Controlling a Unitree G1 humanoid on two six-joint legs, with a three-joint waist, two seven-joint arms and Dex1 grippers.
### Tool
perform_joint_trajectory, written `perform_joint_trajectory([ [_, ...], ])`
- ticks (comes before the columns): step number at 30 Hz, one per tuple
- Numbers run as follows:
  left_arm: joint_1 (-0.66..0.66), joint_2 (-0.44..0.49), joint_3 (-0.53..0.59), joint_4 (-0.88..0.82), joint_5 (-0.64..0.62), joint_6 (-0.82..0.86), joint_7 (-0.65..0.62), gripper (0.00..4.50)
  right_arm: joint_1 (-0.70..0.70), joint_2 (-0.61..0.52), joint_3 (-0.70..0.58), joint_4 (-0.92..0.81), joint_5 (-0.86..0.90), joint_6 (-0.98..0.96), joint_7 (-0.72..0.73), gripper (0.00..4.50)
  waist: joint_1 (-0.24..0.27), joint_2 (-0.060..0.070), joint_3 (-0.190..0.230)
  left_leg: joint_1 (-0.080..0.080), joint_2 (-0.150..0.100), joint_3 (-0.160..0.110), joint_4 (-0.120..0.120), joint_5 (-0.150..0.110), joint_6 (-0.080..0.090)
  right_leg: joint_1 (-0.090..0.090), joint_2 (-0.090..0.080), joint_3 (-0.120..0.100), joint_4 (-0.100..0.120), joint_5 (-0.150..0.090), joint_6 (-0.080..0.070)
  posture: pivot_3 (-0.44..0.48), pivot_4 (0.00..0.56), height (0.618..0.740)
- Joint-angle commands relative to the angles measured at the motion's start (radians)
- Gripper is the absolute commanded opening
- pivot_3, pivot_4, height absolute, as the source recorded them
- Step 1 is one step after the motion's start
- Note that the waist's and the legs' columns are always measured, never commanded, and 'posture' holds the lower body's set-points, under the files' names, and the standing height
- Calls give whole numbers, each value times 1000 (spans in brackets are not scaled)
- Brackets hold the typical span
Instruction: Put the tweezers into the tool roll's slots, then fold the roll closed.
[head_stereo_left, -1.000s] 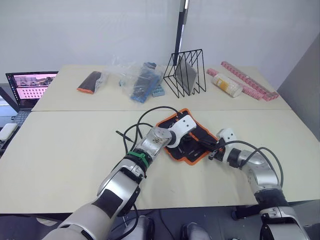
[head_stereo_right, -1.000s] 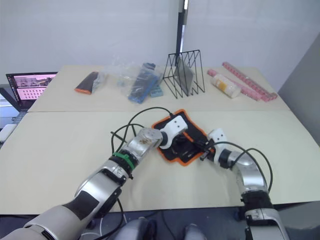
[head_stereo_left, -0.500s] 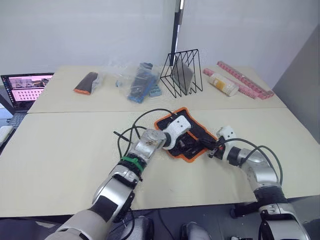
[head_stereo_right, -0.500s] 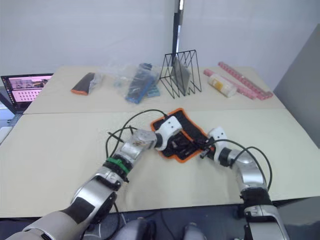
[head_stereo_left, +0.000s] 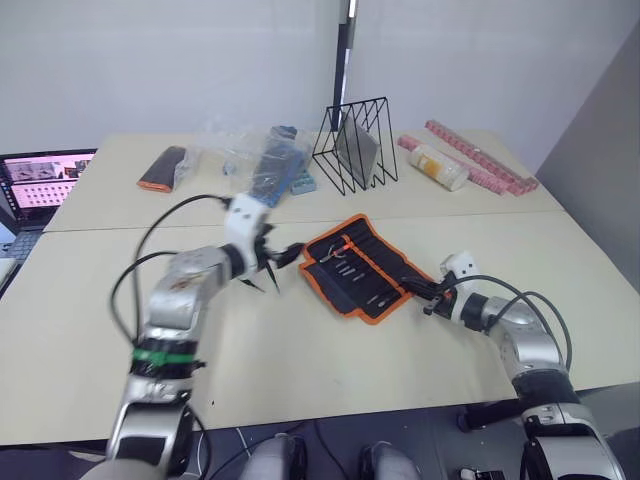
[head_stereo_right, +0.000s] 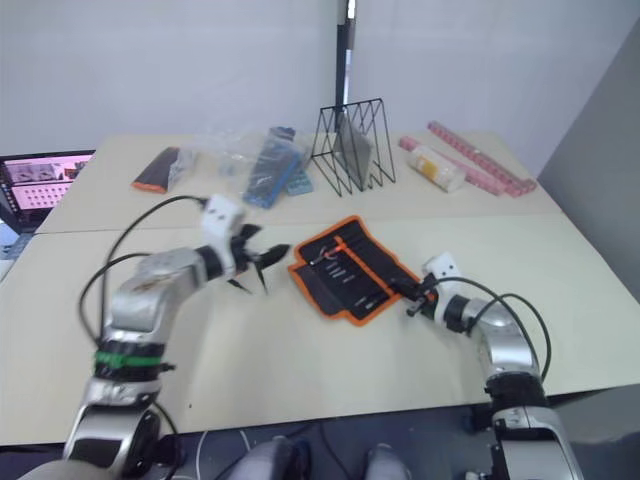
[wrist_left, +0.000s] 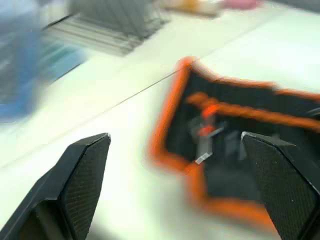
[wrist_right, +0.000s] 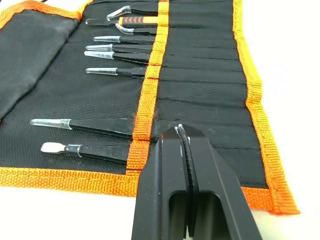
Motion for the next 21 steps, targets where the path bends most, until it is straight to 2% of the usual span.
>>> perform_joint_trajectory([
  [1,122,26,136,-113,-37,-33,63,4466,-1,7,-6,14,9,-12,21,0,0,0,0,0,0,0,0,0,0,0,0,0,0,0,0,0,150,704],
  [6,362,25,269,-203,-49,-90,128,4466,-14,17,-22,5,32,-22,44,0,6,1,1,0,0,0,0,0,0,0,-1,1,-1,0,0,0,150,704],
  [9,486,-1,311,-249,-56,-127,157,4466,-23,22,-18,9,28,-22,52,0,10,1,1,0,-1,0,-1,-1,0,0,-2,1,-1,0,0,0,150,704],
  [21,777,-156,375,-485,-122,-130,308,4466,-34,32,15,86,-22,-52,53,0,14,1,1,0,0,1,-2,-5,7,-1,-3,3,-2,0,0,0,150,704],
])
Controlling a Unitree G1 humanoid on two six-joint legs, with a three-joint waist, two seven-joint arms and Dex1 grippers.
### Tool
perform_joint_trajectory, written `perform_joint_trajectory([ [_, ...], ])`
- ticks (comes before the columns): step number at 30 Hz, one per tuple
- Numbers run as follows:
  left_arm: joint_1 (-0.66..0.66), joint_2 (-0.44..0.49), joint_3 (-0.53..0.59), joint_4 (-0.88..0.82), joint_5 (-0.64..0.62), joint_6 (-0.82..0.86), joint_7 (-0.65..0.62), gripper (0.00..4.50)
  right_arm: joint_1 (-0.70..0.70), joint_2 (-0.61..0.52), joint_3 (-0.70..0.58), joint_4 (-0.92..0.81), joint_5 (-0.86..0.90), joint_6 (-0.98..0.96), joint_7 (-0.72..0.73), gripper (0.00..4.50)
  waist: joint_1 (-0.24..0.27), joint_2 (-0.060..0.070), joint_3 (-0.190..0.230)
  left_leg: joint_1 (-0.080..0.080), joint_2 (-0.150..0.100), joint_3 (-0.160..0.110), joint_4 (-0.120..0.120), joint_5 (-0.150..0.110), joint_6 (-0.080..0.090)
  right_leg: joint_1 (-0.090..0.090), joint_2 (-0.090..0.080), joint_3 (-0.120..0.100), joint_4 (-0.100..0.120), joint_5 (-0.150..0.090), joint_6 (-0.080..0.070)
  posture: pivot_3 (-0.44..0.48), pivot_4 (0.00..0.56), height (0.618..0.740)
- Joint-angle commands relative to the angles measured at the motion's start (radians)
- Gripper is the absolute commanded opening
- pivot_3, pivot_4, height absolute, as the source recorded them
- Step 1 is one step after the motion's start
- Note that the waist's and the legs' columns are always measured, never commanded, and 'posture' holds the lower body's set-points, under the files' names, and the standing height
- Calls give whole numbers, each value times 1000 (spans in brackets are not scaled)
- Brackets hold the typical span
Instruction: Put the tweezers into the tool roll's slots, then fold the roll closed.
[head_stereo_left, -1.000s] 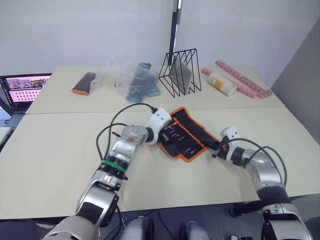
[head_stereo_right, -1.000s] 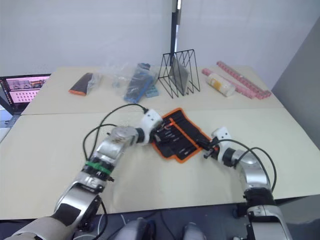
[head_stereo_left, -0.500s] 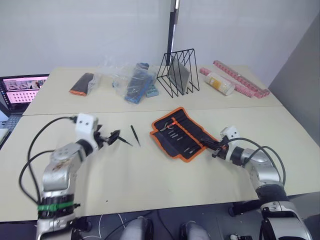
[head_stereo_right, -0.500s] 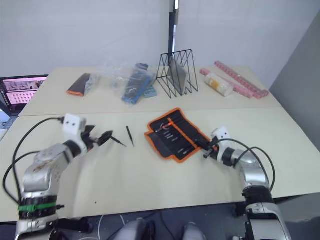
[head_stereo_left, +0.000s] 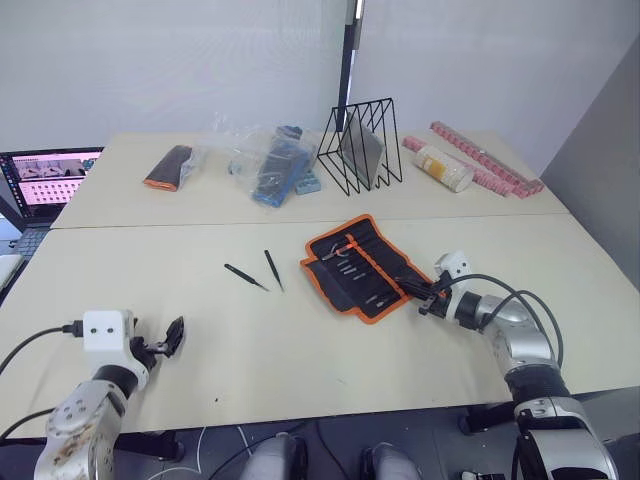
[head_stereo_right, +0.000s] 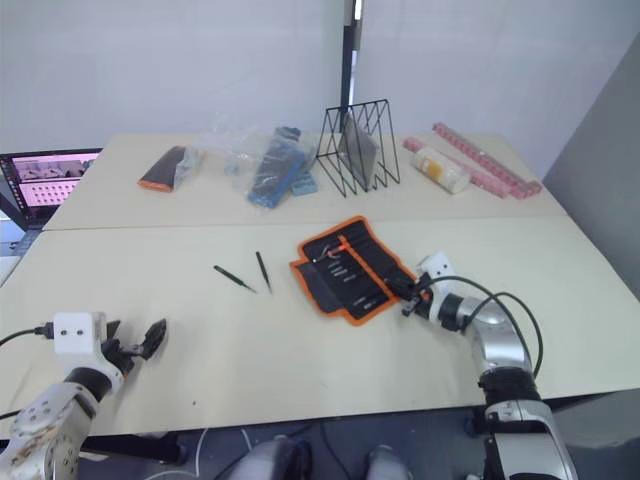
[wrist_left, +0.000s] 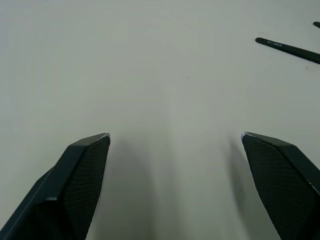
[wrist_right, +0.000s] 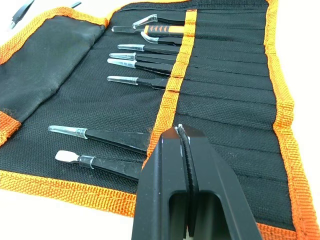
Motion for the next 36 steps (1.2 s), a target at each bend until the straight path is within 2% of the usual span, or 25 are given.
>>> perform_joint_trajectory([
  [1,66,-37,28,-102,-19,-6,58,4466,-3,4,14,29,-20,-14,7,0,0,0,0,0,0,0,0,0,0,0,0,0,0,0,0,0,150,704],
  [7,139,-112,-14,-199,-24,-1,129,4466,-18,2,15,64,-27,-31,16,0,2,0,0,0,0,0,0,-1,2,0,0,1,0,-2,4,0,150,704],
  [14,84,-139,-71,-213,-11,29,226,4466,-33,3,16,87,-35,-39,26,0,2,0,0,0,0,0,0,-1,2,1,0,1,-1,-3,5,0,150,704],
  [21,-116,-146,-141,-184,-57,141,297,4466,-20,2,14,69,-33,-34,18,0,3,-1,0,0,0,0,0,-1,2,1,0,-1,0,-2,3,0,150,704],
  [29,-378,-182,-238,-88,-30,277,403,4466,38,-7,0,-8,-20,-12,3,0,4,-1,0,0,0,0,1,3,-5,2,2,-3,0,0,0,0,150,704],
  [36,-579,-226,-283,-17,12,532,537,4466,64,-11,-7,-72,-11,25,-13,0,7,-1,0,0,0,0,1,4,-6,2,2,-3,1,0,1,0,150,704],
])
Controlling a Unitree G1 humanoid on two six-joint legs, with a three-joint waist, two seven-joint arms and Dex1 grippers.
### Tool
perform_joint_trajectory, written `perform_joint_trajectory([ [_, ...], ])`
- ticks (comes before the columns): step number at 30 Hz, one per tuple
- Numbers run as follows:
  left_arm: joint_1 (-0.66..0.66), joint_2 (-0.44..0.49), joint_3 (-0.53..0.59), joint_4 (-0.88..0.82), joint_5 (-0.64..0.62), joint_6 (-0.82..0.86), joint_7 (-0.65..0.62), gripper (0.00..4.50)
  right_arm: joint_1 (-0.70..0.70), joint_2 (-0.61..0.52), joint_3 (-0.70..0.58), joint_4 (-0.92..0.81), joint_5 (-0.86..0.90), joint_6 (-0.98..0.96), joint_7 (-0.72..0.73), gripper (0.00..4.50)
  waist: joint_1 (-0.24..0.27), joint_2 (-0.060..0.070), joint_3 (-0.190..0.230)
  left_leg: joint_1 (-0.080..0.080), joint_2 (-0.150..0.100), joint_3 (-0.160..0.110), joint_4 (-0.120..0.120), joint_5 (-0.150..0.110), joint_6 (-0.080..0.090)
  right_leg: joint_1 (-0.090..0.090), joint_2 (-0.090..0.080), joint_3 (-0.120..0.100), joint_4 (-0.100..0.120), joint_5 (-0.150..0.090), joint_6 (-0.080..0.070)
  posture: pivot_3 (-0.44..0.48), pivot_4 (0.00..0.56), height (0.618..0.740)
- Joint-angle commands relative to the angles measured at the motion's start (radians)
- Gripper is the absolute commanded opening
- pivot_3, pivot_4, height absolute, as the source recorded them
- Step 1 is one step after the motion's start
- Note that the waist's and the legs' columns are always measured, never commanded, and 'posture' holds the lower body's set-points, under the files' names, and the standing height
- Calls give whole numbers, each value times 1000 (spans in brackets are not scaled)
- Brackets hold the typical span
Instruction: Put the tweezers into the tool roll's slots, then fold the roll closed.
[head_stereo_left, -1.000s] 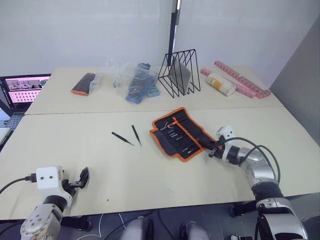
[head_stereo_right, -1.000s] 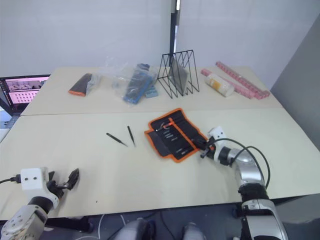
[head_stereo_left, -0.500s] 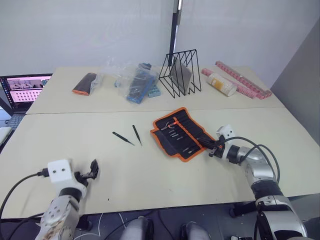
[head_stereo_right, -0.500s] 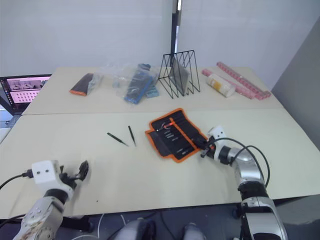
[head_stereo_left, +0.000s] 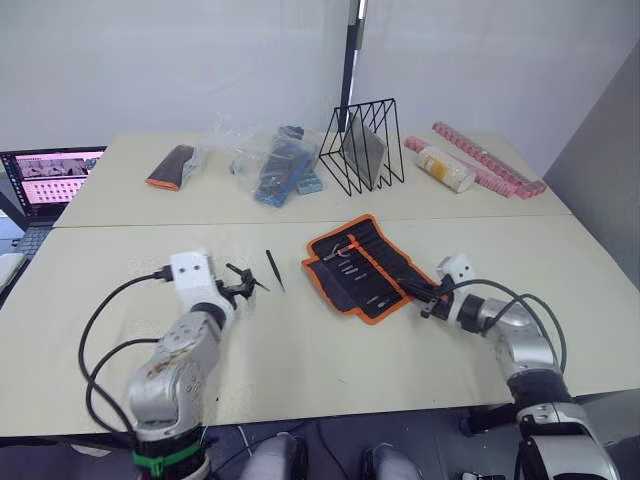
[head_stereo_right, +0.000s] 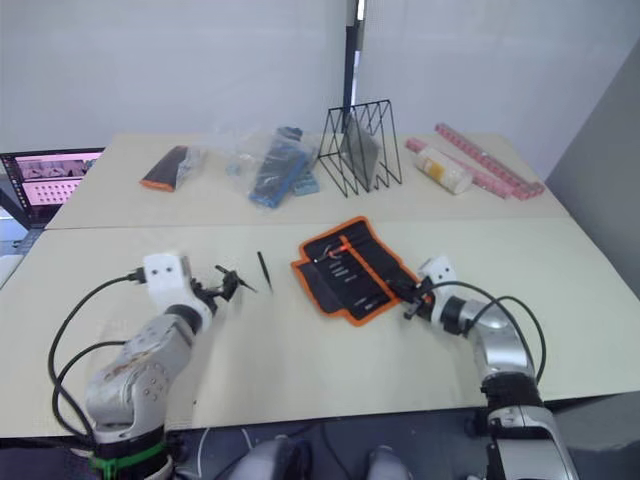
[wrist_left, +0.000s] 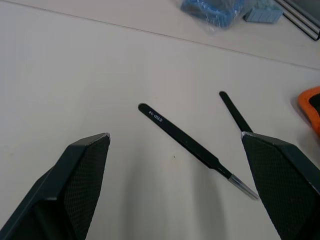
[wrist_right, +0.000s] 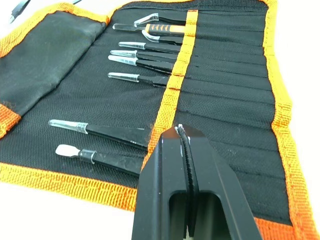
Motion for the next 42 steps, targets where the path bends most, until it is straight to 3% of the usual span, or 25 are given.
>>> perform_joint_trajectory([
  [1,-98,-7,-20,19,33,100,57,4466,24,-4,6,-30,1,33,-5,0,0,0,0,0,0,0,0,0,0,0,0,0,0,0,0,0,150,704],
  [8,-240,-70,-17,132,101,264,148,4466,44,-7,7,-95,7,75,-14,0,1,0,0,0,0,0,0,1,-1,0,1,0,0,0,0,0,150,704],
  [17,-361,-135,5,338,185,299,206,4466,62,-3,16,-158,13,121,-22,0,6,0,0,0,0,0,0,1,-2,0,0,0,1,0,0,0,150,704],
  [22,-358,-139,24,316,225,316,226,3078,67,-8,15,-171,13,128,-29,0,7,0,0,0,0,0,0,1,-2,0,0,0,1,0,0,0,150,704],
  [31,-321,-169,87,241,234,366,202,37,61,-13,15,-163,11,131,-25,0,7,0,0,0,0,0,0,1,-2,0,-1,0,1,0,0,0,150,704],
  [33,-312,-167,121,215,218,375,177,12,58,-12,16,-160,11,131,-23,0,7,0,0,0,0,0,0,1,-2,0,-1,0,1,0,0,0,150,704],
  [41,-166,107,8,85,102,322,-121,12,51,-7,23,-147,10,125,-20,0,-10,0,0,0,1,1,-1,1,-3,-1,0,0,2,0,0,0,150,704],
  [42,-125,199,-37,60,87,292,-196,12,50,-5,24,-145,10,124,-19,0,-10,0,0,0,1,1,-1,1,-3,-2,0,0,1,0,0,0,150,704],
])
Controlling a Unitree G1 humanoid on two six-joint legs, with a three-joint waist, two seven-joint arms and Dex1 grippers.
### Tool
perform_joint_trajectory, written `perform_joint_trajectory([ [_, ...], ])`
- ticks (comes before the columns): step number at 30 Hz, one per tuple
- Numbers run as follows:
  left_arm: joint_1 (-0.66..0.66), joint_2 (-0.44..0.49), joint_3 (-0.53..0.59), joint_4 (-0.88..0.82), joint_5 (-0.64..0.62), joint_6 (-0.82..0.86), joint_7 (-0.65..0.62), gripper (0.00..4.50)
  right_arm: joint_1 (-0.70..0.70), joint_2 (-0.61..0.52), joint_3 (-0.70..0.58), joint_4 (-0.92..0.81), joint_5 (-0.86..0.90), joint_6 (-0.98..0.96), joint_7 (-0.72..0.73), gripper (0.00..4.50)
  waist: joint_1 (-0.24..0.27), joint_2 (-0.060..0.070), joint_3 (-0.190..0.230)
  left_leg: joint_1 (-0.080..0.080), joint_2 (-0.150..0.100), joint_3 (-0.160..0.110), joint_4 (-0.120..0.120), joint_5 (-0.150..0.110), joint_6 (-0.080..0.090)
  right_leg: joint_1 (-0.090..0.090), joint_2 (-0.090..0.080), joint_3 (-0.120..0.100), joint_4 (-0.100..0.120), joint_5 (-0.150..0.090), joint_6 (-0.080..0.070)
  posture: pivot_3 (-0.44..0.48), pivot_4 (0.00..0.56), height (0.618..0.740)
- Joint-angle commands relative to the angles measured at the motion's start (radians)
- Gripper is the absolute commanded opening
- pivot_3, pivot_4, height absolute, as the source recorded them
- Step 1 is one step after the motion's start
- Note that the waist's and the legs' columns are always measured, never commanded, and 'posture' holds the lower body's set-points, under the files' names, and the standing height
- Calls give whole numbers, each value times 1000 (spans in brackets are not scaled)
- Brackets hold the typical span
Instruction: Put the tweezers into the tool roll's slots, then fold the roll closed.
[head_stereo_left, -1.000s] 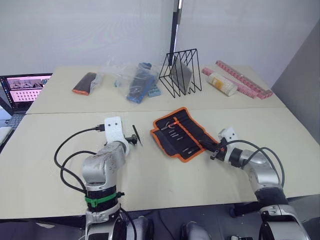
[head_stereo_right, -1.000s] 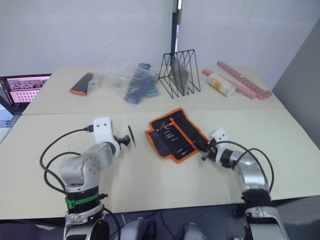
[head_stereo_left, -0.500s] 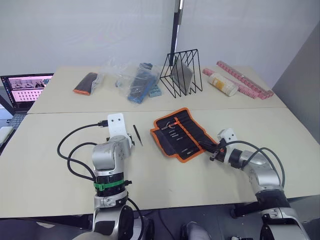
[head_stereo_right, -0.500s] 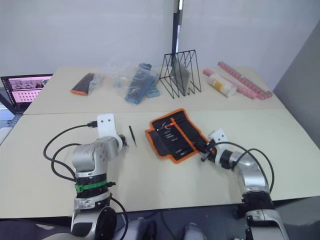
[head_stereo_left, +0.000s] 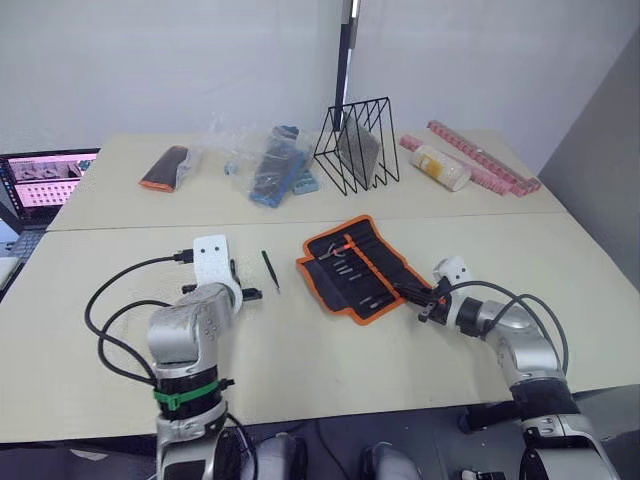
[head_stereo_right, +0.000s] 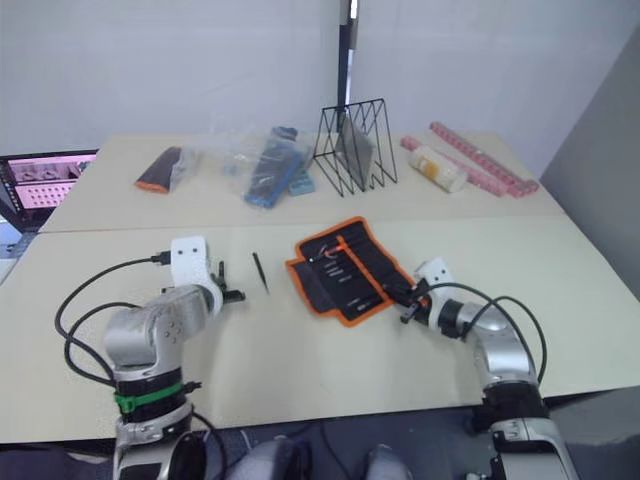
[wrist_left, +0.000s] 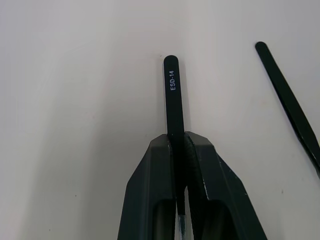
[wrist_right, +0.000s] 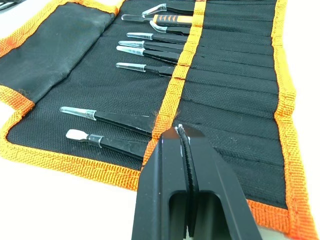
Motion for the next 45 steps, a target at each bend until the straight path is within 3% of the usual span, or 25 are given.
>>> perform_joint_trajectory([
  [1,95,190,-81,-70,-47,-65,-188,12,0,1,6,8,0,-3,5,0,-4,0,0,0,0,0,0,0,0,0,0,0,0,0,0,0,150,704],
  [6,184,391,-134,-32,-65,-215,-351,12,-5,7,12,18,0,-6,6,0,-2,0,0,2,0,1,-10,3,-6,-3,-1,1,-2,-1,-2,0,150,704],
  [13,225,458,-160,57,-70,-390,-462,12,-11,9,14,28,-1,-12,7,0,3,0,0,2,0,1,-12,4,-8,-4,-2,2,-3,-1,-3,0,150,704],
  [15,236,439,-124,62,-94,-406,-469,889,-12,9,16,28,-1,-12,9,0,3,0,0,2,0,1,-12,4,-8,-4,-2,2,-3,-1,-3,0,150,704],
  [22,331,448,23,37,-181,-565,-575,3137,-18,13,20,7,7,-1,10,0,-1,0,0,2,0,1,-12,4,-8,-5,-2,2,-3,-1,-3,0,150,704],
  [28,396,473,90,78,-227,-693,-673,3137,-18,26,25,-10,12,6,2,0,2,0,0,2,1,1,-13,4,-8,-5,-3,1,-3,-1,-4,0,150,704],
  [41,408,436,1,183,-178,-838,-681,3137,-19,44,25,-16,9,10,-13,0,0,0,0,2,1,2,-13,4,-7,-6,-3,1,-2,-1,-4,0,150,704],
  [45,440,413,-23,170,-162,-851,-656,1957,-13,44,21,-25,10,10,-17,0,-1,0,0,2,1,2,-13,4,-7,-6,-3,1,-2,-1,-4,0,150,704],
])
